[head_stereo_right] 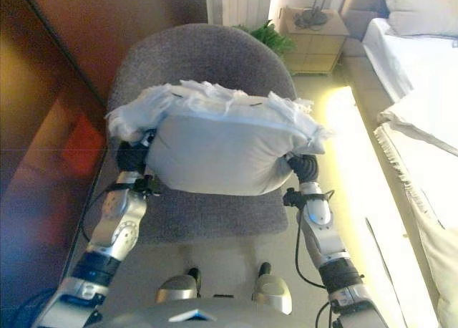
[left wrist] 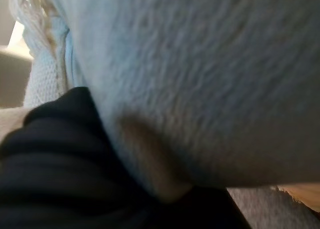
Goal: Pick up the cushion and take it to the sofa
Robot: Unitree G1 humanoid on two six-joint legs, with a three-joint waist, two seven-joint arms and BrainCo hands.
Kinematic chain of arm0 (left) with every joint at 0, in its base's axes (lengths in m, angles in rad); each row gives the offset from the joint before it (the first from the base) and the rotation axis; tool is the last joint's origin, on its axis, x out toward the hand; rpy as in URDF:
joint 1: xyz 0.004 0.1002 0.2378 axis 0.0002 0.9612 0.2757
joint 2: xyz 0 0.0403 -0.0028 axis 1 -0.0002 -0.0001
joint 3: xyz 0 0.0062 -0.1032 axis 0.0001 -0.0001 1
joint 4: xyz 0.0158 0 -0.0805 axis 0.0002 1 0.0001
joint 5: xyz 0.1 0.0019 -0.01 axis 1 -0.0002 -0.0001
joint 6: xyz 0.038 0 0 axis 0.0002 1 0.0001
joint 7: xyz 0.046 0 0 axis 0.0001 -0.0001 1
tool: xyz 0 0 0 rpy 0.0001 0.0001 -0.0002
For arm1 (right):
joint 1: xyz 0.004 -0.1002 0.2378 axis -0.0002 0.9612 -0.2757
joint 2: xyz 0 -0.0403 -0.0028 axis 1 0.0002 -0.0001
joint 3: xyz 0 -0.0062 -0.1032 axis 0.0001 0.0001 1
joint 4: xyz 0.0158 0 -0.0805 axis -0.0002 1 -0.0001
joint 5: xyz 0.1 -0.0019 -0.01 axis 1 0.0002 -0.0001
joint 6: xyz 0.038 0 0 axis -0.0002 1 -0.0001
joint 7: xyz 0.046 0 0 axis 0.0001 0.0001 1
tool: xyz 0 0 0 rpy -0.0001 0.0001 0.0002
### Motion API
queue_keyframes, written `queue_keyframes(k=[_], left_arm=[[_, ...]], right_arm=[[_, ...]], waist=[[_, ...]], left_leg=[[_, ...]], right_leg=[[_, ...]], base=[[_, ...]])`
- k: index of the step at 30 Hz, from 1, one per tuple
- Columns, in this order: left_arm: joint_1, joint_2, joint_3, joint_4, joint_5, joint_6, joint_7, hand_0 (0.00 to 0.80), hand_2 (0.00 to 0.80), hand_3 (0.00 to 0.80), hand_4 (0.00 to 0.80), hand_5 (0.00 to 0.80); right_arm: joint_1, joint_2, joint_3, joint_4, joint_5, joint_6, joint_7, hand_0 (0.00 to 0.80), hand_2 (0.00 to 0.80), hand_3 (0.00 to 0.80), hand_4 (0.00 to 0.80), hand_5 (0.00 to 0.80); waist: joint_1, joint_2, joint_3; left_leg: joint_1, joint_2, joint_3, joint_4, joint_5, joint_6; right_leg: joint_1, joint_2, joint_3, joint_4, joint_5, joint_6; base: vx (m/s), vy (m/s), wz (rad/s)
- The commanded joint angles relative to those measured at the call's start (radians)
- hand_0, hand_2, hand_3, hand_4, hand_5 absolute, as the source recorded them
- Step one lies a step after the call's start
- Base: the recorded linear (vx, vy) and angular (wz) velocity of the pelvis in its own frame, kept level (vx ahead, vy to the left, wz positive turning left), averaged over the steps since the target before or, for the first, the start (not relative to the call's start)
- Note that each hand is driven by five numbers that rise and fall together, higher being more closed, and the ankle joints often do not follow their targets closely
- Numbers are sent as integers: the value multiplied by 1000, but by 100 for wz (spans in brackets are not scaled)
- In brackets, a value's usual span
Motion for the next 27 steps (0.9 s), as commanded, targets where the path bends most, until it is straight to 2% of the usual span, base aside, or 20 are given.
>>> queue_keyframes(k=[1, 4, 7, 10, 15, 20, 27], left_arm=[[-191, -71, -97, 48, 80, -38, -11, 800, 800, 800, 800, 800], [-224, -102, -96, 135, 88, -38, 25, 800, 800, 800, 800, 800], [-263, -137, -89, 259, 63, -26, 93, 800, 800, 800, 800, 800], [-272, -163, -83, 305, 52, -9, 123, 800, 800, 800, 800, 800], [-317, -183, -116, 303, 62, 22, 136, 800, 800, 800, 800, 800], [-353, -173, -102, 308, 51, 96, 163, 800, 800, 800, 800, 800], [-422, -166, -119, 391, 67, 174, 220, 800, 800, 800, 800, 800]], right_arm=[[-197, 62, 55, -18, -14, -15, 22, 800, 800, 800, 800, 800], [-211, 73, 57, 34, -21, 12, 38, 800, 800, 800, 800, 800], [-256, 69, 66, 123, 8, 70, 68, 800, 800, 800, 800, 800], [-282, 77, 80, 190, 12, 93, 91, 800, 800, 800, 800, 800], [-375, 73, 127, 268, 16, 80, 90, 800, 800, 800, 800, 800], [-477, 65, 130, 332, 54, 141, 109, 800, 800, 800, 800, 800], [-544, 135, 155, 443, 107, 161, 58, 800, 800, 800, 800, 800]], waist=[[-15, -4, -79], [-26, 0, -88], [-26, -4, -94], [-14, -14, -98], [31, -44, -75], [67, -68, -60], [99, -106, -38]], left_leg=[[-78, 1, -45, 8, 45, 13], [-65, 6, -39, 4, 42, 8], [-49, 13, -40, 11, 37, 0], [-38, 18, -47, 13, 33, -5], [-82, 21, -76, 32, 22, -13], [-77, 27, -105, 31, 23, -19], [-93, 34, -138, 61, 10, -25]], right_leg=[[76, -55, -12, 33, -57, 36], [81, -54, -10, 23, -53, 37], [95, -54, -11, 20, -52, 41], [112, -56, -14, 13, -50, 47], [97, -60, -25, 3, -40, 64], [114, -57, -48, -8, -30, 73], [110, -49, -60, 3, -18, 84]], base=[[169, -13, -13], [137, -6, -6], [173, -5, -6], [177, -24, -1], [-6, -77, 2], [141, -51, 11], [103, -70, 18]])
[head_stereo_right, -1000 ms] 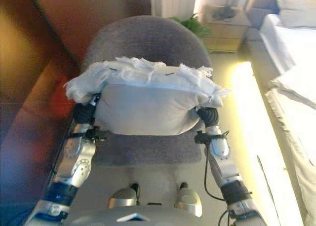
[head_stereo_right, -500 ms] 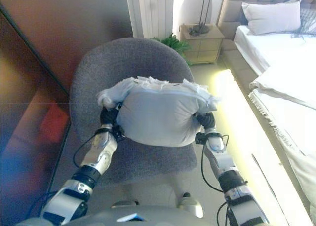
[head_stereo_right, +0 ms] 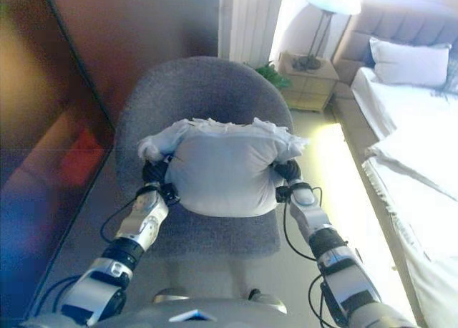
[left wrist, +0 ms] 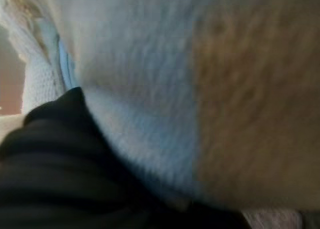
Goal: Pick up the cushion and take it to the sofa
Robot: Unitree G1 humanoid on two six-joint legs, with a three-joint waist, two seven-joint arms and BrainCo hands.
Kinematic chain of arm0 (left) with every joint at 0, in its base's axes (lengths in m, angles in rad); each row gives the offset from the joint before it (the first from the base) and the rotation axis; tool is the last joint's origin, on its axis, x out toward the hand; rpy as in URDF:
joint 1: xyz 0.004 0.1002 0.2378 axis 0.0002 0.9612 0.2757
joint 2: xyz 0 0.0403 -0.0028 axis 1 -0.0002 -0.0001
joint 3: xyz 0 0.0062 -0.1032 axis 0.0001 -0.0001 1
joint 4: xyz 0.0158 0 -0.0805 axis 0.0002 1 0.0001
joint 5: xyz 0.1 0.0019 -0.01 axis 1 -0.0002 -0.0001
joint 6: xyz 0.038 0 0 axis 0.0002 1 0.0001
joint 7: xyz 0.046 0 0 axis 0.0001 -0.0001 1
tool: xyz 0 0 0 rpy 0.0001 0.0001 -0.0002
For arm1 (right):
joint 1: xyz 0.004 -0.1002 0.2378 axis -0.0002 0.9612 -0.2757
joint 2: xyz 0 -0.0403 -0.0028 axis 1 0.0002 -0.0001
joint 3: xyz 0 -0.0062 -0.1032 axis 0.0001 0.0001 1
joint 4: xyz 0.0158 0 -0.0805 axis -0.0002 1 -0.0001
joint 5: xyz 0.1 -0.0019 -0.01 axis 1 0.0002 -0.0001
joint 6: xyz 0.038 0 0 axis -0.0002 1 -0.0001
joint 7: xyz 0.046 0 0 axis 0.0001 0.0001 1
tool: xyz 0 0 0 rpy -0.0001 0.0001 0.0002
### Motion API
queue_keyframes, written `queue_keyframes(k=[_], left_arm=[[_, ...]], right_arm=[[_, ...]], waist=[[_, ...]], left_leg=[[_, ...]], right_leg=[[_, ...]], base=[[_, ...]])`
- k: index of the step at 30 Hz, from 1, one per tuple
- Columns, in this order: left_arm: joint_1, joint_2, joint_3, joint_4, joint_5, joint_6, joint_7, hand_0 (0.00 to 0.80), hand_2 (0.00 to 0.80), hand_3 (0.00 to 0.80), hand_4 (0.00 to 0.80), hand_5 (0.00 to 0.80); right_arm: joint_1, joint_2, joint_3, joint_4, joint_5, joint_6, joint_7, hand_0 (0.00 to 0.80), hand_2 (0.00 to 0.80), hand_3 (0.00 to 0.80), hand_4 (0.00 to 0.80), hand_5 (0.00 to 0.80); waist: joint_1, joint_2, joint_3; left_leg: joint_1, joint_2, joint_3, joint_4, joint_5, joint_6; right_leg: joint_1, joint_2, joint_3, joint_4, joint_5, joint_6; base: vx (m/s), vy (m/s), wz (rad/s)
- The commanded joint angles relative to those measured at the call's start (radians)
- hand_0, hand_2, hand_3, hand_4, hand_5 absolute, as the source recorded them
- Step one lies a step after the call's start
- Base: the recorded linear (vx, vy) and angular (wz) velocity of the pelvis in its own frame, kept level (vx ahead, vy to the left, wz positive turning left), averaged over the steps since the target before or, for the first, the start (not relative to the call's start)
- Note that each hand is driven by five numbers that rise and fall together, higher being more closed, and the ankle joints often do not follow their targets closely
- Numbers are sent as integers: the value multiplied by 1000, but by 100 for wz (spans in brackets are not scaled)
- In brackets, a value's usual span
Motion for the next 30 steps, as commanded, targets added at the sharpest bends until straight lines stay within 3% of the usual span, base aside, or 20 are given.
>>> queue_keyframes(k=[1, 5, 11, 18, 20, 21, 22, 23, 24, 25, 26, 30], left_arm=[[-312, -76, -131, 79, 33, -13, -2, 800, 800, 800, 800, 800], [-479, -30, -134, 194, -18, 36, 24, 800, 800, 800, 800, 800], [-674, -23, -120, 361, -27, 48, 19, 800, 800, 800, 800, 800], [-801, -31, -116, 501, -108, 127, 45, 800, 800, 800, 800, 800], [-838, -34, -121, 555, -158, 197, -3, 800, 800, 800, 800, 800], [-851, -38, -126, 571, -168, 198, -20, 442, 442, 442, 442, 442], [-864, -37, -134, 579, -165, 190, -22, 188, 188, 188, 188, 188], [-872, -32, -148, 579, -169, 198, -23, 0, 0, 0, 0, 0], [-876, -29, -158, 581, -191, 208, -31, 0, 0, 0, 0, 0], [-879, -26, -164, 589, -215, 214, -46, 0, 0, 0, 0, 0], [-884, -26, -167, 594, -220, 224, -51, 0, 0, 0, 0, 0], [-892, -12, -180, 593, -251, 201, -57, 0, 0, 0, 0, 0]], right_arm=[[-271, 83, 50, 16, 57, -48, 3, 800, 800, 800, 800, 800], [-440, 69, 58, 171, 95, -41, 49, 800, 800, 800, 800, 800], [-673, 13, 65, 352, 95, -39, 96, 800, 800, 800, 800, 800], [-792, -24, 107, 471, -8, 44, 103, 800, 800, 800, 800, 800], [-837, -34, 125, 498, -42, 81, 81, 800, 800, 800, 800, 800], [-856, -42, 133, 503, -48, 93, 80, 800, 800, 800, 800, 800], [-877, -56, 144, 509, -64, 107, 93, 800, 800, 800, 800, 800], [-887, -68, 160, 513, -85, 116, 89, 800, 800, 800, 800, 800], [-891, -73, 170, 516, -88, 125, 72, 800, 800, 800, 800, 800], [-893, -78, 174, 521, -88, 134, 57, 524, 524, 524, 524, 524], [-896, -84, 174, 525, -96, 145, 38, 0, 0, 0, 0, 0], [-890, -111, 168, 524, -111, 161, -41, 0, 0, 0, 0, 0]], waist=[[20, -7, 24], [28, -19, 70], [17, -18, 140], [-12, 17, 172], [-21, 33, 181], [-26, 38, 183], [-31, 44, 185], [-36, 51, 184], [-40, 56, 182], [-44, 61, 180], [-50, 67, 177], [-64, 87, 171]], left_leg=[[-115, 14, -70, 67, -11, 3], [-180, 11, -86, 84, -15, 0], [-260, 3, -94, 84, -4, -3], [-279, -2, -89, 65, 12, -7], [-284, -5, -84, 60, 16, -7], [-286, -6, -81, 59, 19, -7], [-288, -6, -76, 56, 23, -8], [-286, -7, -70, 50, 26, -9], [-283, -7, -67, 46, 28, -9], [-281, -8, -62, 45, 29, -11], [-279, -9, -55, 44, 28, -12], [-267, -14, -38, 39, 26, -14]], right_leg=[[45, -70, -19, 25, -32, 90], [-1, -67, -16, 25, -26, 98], [-67, -77, -15, 16, -15, 106], [-116, -99, 5, 22, -5, 116], [-130, -106, 11, 23, -4, 117], [-135, -109, 13, 23, -2, 118], [-141, -113, 15, 23, 1, 119], [-147, -116, 18, 24, 2, 119], [-150, -119, 21, 25, 1, 120], [-153, -122, 23, 29, -1, 121], [-157, -127, 24, 33, -4, 122], [-170, -140, 29, 49, -13, 126]], base=[[-75, -64, 27], [-187, -70, 17], [-240, 6, 9], [-68, 113, 7], [-70, 144, 6], [-49, 154, -2], [-25, 173, -2], [-8, 179, -1], [8, 174, 0], [8, 170, 1], [11, 179, -2], [27, 151, -4]])
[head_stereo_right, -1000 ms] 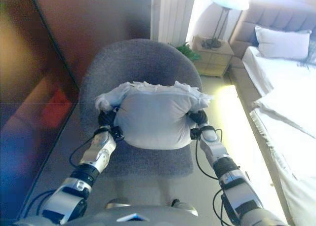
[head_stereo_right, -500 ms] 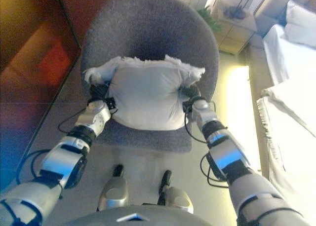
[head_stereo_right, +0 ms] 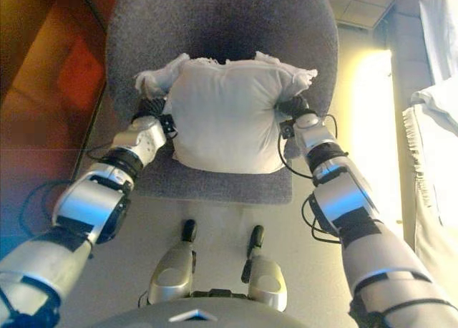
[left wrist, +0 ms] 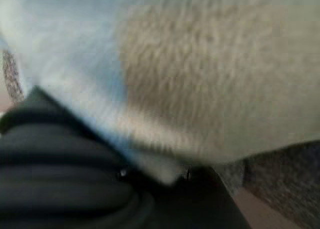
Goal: Pick up the cushion and take it to the sofa
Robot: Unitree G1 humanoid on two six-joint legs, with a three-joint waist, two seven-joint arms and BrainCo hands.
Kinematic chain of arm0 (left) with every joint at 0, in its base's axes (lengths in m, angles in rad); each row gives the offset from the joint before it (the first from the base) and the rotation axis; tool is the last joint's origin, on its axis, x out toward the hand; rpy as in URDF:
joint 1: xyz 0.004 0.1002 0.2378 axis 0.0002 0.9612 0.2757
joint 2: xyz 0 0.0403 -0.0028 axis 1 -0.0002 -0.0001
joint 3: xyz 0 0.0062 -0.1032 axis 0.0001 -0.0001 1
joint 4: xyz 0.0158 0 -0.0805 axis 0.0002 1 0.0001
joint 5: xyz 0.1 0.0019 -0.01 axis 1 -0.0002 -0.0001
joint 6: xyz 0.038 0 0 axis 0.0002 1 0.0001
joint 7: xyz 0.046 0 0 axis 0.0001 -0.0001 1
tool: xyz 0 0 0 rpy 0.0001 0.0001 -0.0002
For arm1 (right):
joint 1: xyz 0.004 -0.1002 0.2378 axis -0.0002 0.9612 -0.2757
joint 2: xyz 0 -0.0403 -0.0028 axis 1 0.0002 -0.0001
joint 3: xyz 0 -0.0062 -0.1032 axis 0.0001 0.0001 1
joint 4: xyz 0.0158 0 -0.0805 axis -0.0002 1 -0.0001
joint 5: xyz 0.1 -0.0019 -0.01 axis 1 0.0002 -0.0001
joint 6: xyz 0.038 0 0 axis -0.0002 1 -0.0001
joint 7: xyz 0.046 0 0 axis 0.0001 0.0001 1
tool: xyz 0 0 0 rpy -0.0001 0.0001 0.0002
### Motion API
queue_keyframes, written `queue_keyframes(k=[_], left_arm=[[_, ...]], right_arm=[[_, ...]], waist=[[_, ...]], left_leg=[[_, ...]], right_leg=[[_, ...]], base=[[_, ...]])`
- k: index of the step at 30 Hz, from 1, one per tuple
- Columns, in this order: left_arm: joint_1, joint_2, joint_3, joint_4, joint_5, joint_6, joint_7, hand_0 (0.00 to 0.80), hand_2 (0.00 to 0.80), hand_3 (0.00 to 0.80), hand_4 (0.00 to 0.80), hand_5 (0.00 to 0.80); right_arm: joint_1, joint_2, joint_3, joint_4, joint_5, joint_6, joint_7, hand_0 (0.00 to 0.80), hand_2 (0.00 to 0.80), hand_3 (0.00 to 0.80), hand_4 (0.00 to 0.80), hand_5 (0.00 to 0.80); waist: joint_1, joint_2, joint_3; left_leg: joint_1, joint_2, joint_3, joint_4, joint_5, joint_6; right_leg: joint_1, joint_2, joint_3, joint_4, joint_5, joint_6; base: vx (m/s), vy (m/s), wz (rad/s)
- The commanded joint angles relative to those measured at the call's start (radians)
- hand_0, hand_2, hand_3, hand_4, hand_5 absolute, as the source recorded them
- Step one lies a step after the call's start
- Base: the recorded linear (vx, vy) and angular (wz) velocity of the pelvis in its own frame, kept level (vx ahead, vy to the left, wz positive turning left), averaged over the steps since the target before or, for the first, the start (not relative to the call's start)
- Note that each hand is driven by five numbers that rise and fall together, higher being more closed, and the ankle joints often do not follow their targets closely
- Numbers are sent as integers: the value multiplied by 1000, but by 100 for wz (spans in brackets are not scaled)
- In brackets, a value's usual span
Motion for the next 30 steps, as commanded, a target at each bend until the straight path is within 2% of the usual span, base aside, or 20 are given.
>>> queue_keyframes(k=[1, 7, 14, 20, 25, 27, 29, 30], left_arm=[[-180, -58, -77, 36, -31, -48, -60, 0, 0, 0, 0, 0], [-122, 21, -82, -69, -34, -62, -70, 0, 0, 0, 0, 0], [67, 188, -7, -278, -24, -79, -89, 0, 0, 0, 0, 0], [279, 313, 124, -398, 24, -61, -109, 0, 0, 0, 0, 0], [471, 382, 250, -478, 93, -117, -114, 0, 0, 0, 0, 0], [565, 383, 320, -528, 113, -166, -107, 0, 0, 0, 0, 0], [685, 345, 397, -615, 147, -229, -89, 0, 0, 0, 0, 0], [767, 315, 444, -678, 169, -261, -92, 0, 0, 0, 0, 0]], right_arm=[[-210, -55, 47, 3, -49, -46, -102, 0, 0, 0, 0, 0], [-155, -141, 39, -52, -58, -85, -128, 0, 0, 0, 0, 0], [27, -295, -51, -154, -53, -137, -133, 0, 0, 0, 0, 0], [219, -412, -163, -309, -48, -149, -132, 0, 0, 0, 0, 0], [424, -466, -279, -490, -78, -200, -146, 0, 0, 0, 0, 0], [520, -457, -344, -591, -100, -230, -196, 0, 0, 0, 0, 0], [653, -406, -439, -722, -131, -261, -225, 0, 0, 0, 0, 0], [746, -371, -501, -790, -160, -303, -235, 0, 0, 0, 0, 0]], waist=[[-12, 62, -18], [-18, 81, -41], [-8, 82, -108], [9, 75, -162], [18, 62, -184], [20, 57, -186], [21, 52, -184], [23, 48, -184]], left_leg=[[79, 35, 30, -80, -3, -38], [111, 30, 46, -91, -16, -41], [185, 39, 61, -111, -41, -44], [241, 45, 69, -132, -55, -43], [248, 47, 71, -131, -54, -39], [248, 46, 71, -132, -56, -35], [250, 45, 67, -134, -57, -30], [248, 43, 63, -133, -54, -24]], right_leg=[[72, -98, 38, 54, -89, 130], [83, -109, 33, 68, -114, 137], [144, -111, 8, 66, -147, 144], [204, -104, -18, 45, -165, 146], [218, -98, -30, 38, -162, 144], [225, -94, -34, 33, -166, 143], [232, -90, -37, 29, -169, 139], [231, -88, -38, 29, -167, 136]], base=[[45, 131, 0], [83, 87, -7], [207, 18, -1], [181, -21, 3], [41, -36, 0], [-20, -12, -1], [-59, -28, -1], [-50, -38, 0]])
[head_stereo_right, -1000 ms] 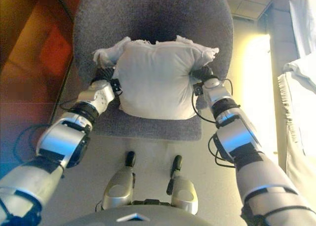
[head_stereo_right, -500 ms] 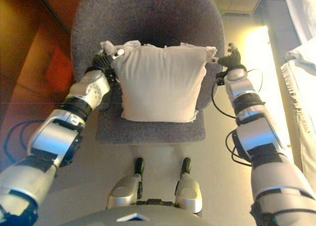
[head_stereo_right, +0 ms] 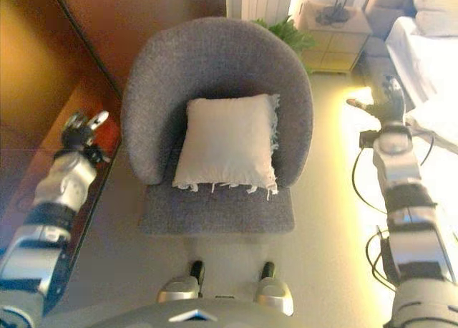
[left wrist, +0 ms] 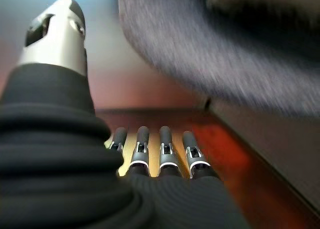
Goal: Pick up the cushion and take it to the sofa
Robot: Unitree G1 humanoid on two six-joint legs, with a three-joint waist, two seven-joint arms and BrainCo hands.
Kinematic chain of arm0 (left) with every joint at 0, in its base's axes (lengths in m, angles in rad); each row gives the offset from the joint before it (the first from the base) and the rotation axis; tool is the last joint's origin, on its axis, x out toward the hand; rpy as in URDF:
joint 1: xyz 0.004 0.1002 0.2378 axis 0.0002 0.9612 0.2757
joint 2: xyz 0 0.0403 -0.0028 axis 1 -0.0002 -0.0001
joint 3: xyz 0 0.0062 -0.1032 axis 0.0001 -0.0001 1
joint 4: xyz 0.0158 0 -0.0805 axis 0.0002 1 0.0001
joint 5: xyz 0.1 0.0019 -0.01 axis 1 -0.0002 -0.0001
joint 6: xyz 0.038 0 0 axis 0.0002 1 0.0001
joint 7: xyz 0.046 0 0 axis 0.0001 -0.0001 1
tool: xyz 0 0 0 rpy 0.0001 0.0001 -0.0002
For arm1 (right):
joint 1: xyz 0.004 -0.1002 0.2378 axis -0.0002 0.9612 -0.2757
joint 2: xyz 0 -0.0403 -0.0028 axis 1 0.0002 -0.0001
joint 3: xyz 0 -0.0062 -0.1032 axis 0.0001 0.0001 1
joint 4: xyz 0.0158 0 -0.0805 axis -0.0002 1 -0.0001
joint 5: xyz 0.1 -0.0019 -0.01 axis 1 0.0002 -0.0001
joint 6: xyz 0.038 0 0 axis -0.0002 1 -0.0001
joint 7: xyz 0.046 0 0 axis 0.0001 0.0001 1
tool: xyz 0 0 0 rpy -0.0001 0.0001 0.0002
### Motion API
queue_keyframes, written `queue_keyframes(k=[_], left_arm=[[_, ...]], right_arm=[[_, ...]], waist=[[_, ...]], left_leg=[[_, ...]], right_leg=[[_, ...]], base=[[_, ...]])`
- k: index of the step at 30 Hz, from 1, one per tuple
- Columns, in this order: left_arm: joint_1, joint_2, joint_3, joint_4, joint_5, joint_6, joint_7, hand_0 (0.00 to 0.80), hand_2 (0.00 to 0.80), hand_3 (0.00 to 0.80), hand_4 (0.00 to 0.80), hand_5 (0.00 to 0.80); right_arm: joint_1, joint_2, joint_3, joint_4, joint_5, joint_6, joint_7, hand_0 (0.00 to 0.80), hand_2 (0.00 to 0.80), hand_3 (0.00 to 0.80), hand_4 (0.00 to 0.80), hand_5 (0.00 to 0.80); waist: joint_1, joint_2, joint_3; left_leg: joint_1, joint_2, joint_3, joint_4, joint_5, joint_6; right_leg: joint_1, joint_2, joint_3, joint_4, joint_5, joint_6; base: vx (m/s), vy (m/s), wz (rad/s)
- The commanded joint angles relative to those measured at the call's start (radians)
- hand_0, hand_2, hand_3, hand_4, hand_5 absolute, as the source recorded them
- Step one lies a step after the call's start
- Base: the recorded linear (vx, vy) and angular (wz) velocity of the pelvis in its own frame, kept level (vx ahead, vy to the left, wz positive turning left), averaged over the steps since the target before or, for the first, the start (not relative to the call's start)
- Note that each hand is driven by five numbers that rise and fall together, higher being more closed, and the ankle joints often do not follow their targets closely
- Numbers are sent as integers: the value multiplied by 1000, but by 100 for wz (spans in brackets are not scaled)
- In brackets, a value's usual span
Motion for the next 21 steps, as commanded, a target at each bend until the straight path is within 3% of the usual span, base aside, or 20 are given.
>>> queue_keyframes(k=[1, 4, 8, 10, 13, 15, 18, 19, 20, 21], left_arm=[[140, -45, 89, -164, 150, -172, 12, 0, 0, 0, 0, 0], [340, -132, 166, -272, 232, -241, -7, 0, 0, 0, 0, 0], [497, -192, 181, -288, 283, -265, -32, 0, 0, 0, 0, 0], [590, -215, 192, -253, 245, -279, -13, 0, 0, 0, 0, 0], [611, -219, 179, -104, 310, -249, 16, 0, 0, 0, 0, 0], [593, -219, 120, 11, 363, -219, 29, 0, 0, 0, 0, 0], [548, -248, 48, 225, 367, -170, 43, 0, 0, 0, 0, 0], [531, -261, 41, 275, 363, -121, 52, 0, 0, 0, 0, 0], [505, -278, 32, 371, 379, -147, 61, 0, 0, 0, 0, 0], [479, -290, 11, 444, 410, -141, 86, 0, 0, 0, 0, 0]], right_arm=[[204, 53, -149, -171, -100, -173, -78, 0, 0, 0, 0, 0], [420, 198, -287, -263, -131, -204, -132, 0, 0, 0, 0, 0], [570, 330, -314, -264, -113, -159, -189, 0, 0, 0, 0, 0], [668, 389, -306, -219, -109, -178, -205, 0, 0, 0, 0, 0], [689, 415, -248, -111, -102, -113, -241, 0, 0, 0, 0, 0], [668, 423, -208, 5, -38, -44, -236, 0, 0, 0, 0, 0], [615, 448, -174, 271, 49, -76, -168, 0, 0, 0, 0, 0], [598, 459, -165, 319, 47, -44, -147, 0, 0, 0, 0, 0], [577, 476, -139, 416, 44, -79, -125, 0, 0, 0, 0, 0], [557, 497, -110, 484, 54, -60, -90, 0, 0, 0, 0, 0]], waist=[[40, -19, -49], [38, -27, -48], [29, -29, -40], [23, -29, -35], [15, -29, -33], [11, -26, -36], [10, -18, -40], [9, -16, -40], [7, -12, -41], [3, -9, -43]], left_leg=[[12, 18, 33, 27, -83, -7], [19, 17, 34, 25, -80, 5], [35, 14, 40, 16, -75, 17], [48, 11, 43, 11, -70, 24], [55, 4, 49, 8, -61, 31], [57, 3, 53, 6, -55, 32], [58, 3, 60, 6, -47, 34], [59, 4, 62, 6, -45, 35], [60, 4, 62, 6, -42, 35], [61, 5, 64, 6, -40, 34]], right_leg=[[76, -102, -36, 33, -106, 121], [76, -94, -43, 42, -104, 113], [86, -80, -47, 41, -102, 95], [87, -71, -44, 44, -94, 83], [89, -62, -30, 49, -85, 70], [88, -55, -23, 51, -78, 62], [89, -44, -11, 52, -72, 52], [91, -41, -7, 51, -71, 49], [92, -37, -2, 51, -71, 43], [93, -33, 3, 52, -72, 38]], base=[[-82, -47, 0], [-118, -53, 1], [-143, -46, 1], [-163, -64, 1], [-200, -70, 2], [-197, -81, 0], [-170, -84, -5], [-143, -73, -6], [-126, -51, -3], [-110, -34, -3]])
